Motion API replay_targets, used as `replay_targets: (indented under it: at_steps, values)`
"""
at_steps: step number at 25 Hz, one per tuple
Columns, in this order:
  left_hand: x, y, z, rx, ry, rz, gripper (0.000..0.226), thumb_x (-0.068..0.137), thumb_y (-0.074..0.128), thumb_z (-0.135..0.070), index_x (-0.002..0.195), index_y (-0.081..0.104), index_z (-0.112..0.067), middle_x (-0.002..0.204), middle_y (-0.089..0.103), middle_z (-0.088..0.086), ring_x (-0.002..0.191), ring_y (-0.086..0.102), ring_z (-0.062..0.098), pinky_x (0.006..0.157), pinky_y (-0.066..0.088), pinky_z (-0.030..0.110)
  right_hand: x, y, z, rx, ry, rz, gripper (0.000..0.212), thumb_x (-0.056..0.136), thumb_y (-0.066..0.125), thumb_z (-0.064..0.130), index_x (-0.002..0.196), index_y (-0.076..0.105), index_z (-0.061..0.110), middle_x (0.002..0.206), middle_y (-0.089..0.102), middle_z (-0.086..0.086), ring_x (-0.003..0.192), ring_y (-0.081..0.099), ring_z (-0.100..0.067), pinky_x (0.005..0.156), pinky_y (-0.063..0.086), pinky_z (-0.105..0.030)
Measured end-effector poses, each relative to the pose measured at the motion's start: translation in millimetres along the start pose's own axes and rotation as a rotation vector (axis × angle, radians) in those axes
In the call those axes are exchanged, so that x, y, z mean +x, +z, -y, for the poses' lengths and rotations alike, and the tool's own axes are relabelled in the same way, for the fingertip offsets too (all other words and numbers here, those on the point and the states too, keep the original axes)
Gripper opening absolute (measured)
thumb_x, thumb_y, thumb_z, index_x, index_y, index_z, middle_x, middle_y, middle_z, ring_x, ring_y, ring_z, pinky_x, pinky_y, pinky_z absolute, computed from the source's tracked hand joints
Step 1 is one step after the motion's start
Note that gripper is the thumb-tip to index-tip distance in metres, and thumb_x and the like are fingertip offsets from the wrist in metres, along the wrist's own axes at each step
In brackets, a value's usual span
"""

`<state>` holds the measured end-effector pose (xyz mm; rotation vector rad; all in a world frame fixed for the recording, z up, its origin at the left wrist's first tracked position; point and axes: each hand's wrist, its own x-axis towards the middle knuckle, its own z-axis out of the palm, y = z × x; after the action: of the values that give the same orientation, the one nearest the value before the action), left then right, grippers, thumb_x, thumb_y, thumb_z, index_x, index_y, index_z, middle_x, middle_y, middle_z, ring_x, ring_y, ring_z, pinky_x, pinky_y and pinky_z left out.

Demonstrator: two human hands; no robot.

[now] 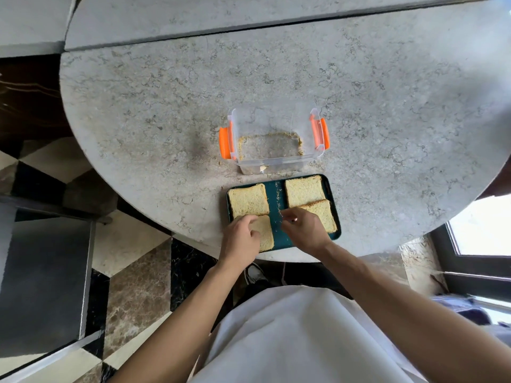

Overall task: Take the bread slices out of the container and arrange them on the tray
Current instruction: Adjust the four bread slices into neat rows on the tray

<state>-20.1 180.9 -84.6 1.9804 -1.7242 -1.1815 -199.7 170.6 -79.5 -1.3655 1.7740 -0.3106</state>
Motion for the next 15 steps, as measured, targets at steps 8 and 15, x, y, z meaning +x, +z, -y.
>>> replay_targets:
  at_steps: [8, 15]
  values:
    - [38.1, 26.0, -47.7, -0.173, -0.079, 0.118, 0.039, 0.093, 0.053, -0.007, 0.13, 0.06, -0.016, 0.127, 0.066, 0.002, 0.102, 0.059, 0.011, 0.084, 0.044, 0.018, 9.5, -61.3, -41.8, -0.006, 0.04, -0.266, 0.035, 0.091, 0.06, 0.019, 0.124, 0.068, 0.009, 0.118, 0.067, -0.01, 0.102, 0.065, -0.024, 0.09, 0.053, -0.034]
    - [59.7, 53.0, -81.7, -0.168, -0.308, 0.08, 0.048, 0.093, 0.054, -0.011, 0.141, 0.049, -0.014, 0.137, 0.058, 0.006, 0.116, 0.057, 0.021, 0.089, 0.044, 0.03, 42.5, -83.7, -59.9, -0.084, 0.015, -0.043, 0.026, 0.092, 0.054, 0.024, 0.101, 0.068, 0.005, 0.111, 0.062, -0.013, 0.085, 0.059, -0.025, 0.071, 0.044, -0.03]
